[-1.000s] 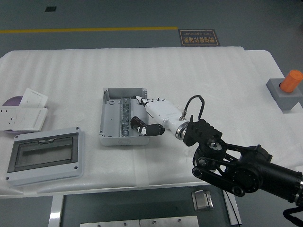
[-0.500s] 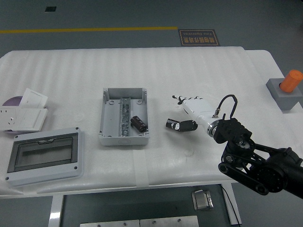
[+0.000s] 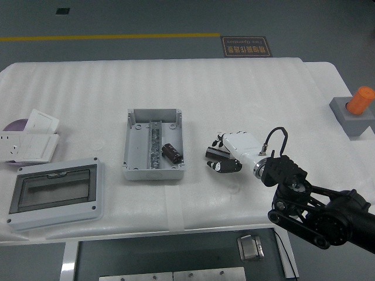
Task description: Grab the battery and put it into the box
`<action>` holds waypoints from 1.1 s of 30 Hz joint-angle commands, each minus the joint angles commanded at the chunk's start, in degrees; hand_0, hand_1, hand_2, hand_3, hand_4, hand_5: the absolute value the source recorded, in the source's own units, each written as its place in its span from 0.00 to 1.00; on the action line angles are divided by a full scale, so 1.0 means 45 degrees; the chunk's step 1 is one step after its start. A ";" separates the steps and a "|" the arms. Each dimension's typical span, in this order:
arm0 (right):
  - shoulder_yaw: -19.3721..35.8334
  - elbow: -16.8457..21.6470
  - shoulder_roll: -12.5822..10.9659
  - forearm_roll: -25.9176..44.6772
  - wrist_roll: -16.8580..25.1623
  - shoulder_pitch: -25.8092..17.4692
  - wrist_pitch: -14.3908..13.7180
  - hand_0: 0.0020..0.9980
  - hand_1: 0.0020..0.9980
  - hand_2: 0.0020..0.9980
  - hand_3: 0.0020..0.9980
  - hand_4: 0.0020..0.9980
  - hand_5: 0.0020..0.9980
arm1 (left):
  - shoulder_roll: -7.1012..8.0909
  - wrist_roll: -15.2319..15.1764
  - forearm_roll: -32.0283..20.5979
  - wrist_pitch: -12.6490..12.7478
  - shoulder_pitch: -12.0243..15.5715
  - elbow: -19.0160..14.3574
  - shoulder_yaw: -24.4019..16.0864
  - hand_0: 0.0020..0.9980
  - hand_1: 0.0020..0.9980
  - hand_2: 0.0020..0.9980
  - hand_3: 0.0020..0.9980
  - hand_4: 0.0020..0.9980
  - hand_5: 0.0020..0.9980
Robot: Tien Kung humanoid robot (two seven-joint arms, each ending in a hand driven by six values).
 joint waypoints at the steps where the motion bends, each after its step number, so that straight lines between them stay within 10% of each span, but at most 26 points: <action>1: 0.0020 -0.0016 -0.0053 -0.0041 -0.0005 -0.0005 0.0010 0.78 0.65 0.57 0.57 0.76 0.50 | 0.0004 -0.0001 0.0009 0.0001 0.0003 -0.0001 -0.0004 0.69 0.70 0.55 0.60 0.59 0.53; 25: -0.0323 -0.0091 0.0029 0.0109 0.0307 -0.0053 -0.0675 0.71 0.57 0.44 0.49 0.68 0.49 | 0.0046 -0.0062 0.0231 0.0018 -0.0109 -0.0024 -0.0294 0.69 0.70 0.56 0.61 0.60 0.56; 26: -0.0333 -0.0091 0.0031 0.0113 0.0313 -0.0050 -0.0679 0.69 0.54 0.40 0.52 0.51 0.39 | 0.0046 -0.0065 0.0236 0.0017 -0.0116 -0.0024 -0.0302 0.69 0.70 0.56 0.61 0.60 0.57; 31: -0.0408 -0.0095 0.0058 0.0085 0.0305 -0.0057 -0.0682 0.69 0.54 0.40 0.52 0.51 0.39 | 0.0040 -0.0071 0.0248 0.0020 -0.0123 -0.0026 -0.0316 0.69 0.70 0.56 0.61 0.60 0.57; 32: -0.0417 -0.0095 0.0062 0.0077 0.0304 -0.0055 -0.0685 0.66 0.49 0.36 0.54 0.42 0.04 | 0.0039 -0.0071 0.0241 0.0020 -0.0121 -0.0024 -0.0307 0.69 0.70 0.56 0.61 0.60 0.57; 33: -0.0425 -0.0094 0.0065 0.0065 0.0303 -0.0053 -0.0689 0.66 0.49 0.36 0.54 0.42 0.04 | 0.0038 -0.0071 0.0238 0.0022 -0.0118 -0.0022 -0.0300 0.69 0.70 0.56 0.61 0.60 0.57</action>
